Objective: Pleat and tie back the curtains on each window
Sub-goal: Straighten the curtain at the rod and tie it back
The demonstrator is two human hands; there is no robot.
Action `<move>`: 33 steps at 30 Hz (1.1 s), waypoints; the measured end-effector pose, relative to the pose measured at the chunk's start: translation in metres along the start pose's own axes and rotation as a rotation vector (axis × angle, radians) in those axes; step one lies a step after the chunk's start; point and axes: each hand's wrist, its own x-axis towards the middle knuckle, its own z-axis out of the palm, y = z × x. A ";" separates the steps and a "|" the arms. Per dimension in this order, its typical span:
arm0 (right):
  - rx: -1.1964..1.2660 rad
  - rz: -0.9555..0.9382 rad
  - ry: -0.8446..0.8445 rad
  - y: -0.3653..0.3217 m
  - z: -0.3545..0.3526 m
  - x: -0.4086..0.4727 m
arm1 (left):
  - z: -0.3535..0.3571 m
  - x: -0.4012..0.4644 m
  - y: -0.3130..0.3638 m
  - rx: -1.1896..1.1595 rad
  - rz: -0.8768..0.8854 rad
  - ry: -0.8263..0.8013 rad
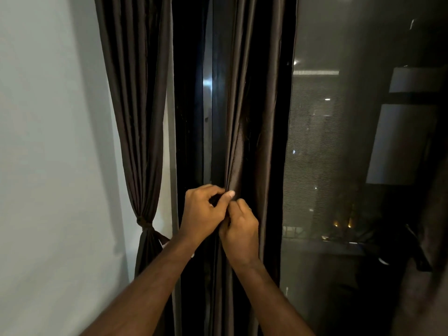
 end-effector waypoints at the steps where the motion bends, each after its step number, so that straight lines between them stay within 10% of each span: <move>1: 0.030 -0.016 -0.017 0.001 -0.003 0.001 | 0.001 0.001 -0.001 0.000 -0.001 0.010; 12: 0.006 0.328 0.242 0.041 -0.052 0.017 | 0.017 -0.003 -0.007 0.040 0.022 0.021; 16: -0.075 0.063 0.208 0.042 -0.048 0.003 | 0.023 -0.004 -0.010 0.093 0.049 0.022; 33: -0.076 -0.036 0.084 0.026 -0.031 -0.010 | 0.033 -0.012 0.014 -0.046 -0.002 0.023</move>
